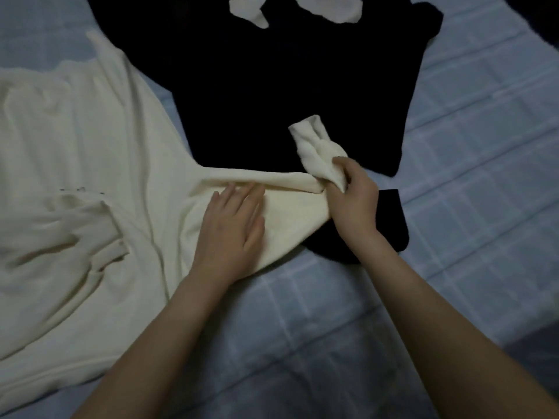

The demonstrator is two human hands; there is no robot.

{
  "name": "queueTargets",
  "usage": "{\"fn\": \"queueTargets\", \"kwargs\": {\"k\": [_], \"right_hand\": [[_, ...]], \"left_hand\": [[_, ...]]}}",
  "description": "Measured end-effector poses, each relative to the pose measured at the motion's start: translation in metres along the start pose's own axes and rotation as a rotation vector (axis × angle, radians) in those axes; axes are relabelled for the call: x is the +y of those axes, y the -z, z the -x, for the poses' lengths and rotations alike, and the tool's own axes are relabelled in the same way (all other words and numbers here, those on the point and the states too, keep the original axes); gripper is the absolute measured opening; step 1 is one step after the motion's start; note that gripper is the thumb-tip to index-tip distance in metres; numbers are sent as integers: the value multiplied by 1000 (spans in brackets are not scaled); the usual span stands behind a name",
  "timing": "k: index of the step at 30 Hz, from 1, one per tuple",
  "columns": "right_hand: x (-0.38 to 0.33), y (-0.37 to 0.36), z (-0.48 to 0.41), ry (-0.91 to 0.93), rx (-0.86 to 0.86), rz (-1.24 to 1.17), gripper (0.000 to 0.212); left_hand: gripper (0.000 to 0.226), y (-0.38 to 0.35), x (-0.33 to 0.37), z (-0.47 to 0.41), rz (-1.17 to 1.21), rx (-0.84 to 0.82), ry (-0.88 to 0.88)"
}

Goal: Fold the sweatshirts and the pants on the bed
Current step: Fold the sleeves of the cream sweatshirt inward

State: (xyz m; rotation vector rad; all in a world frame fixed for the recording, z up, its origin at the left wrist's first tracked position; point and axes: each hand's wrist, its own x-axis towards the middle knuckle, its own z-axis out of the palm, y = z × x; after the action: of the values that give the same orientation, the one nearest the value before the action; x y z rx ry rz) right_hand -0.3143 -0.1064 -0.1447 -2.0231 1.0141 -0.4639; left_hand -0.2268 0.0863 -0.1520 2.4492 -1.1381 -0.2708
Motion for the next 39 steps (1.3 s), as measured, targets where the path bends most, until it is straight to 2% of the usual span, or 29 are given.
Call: {"fn": "queueTargets", "kwargs": {"k": [5,9,11,14,17,21,23,25,28,30,35,39], "right_hand": [[5,58,1,-57,218,-489,27],[26,96,6,-255,265,-923,25],[44,98,10,-371,283,-999,26],[71,89,20,-511,239,-948,44],[92,84,23,-469,116,-900,67],[92,84,8,-333,-92,-448,57],[88,84,2,-313,-64,-354,62],[86,83,1,-330,17,-421,62],[84,78,10,-351,77,-446,64],[86,74,14,-373,102,-423,70],[65,71,15,-250,169,-543,69],[24,65,25,-151,86,-661,66]], "left_hand": [[56,-14,24,-15,-39,-2,-80],[52,-24,60,-40,-41,11,-232],[52,-38,80,-52,-71,-46,-278],[55,-68,97,-57,-179,-184,-294],[57,-89,92,-57,-276,-228,-293],[57,-90,91,-56,-277,-246,-300],[56,-82,91,-59,-207,-225,-315],[55,-71,81,-60,-183,-111,-301],[54,-64,49,-50,-235,43,-87],[55,-73,37,-38,-269,17,11],[59,-77,37,-42,-294,-83,28],[60,-40,25,-31,-89,-152,-13]]}}
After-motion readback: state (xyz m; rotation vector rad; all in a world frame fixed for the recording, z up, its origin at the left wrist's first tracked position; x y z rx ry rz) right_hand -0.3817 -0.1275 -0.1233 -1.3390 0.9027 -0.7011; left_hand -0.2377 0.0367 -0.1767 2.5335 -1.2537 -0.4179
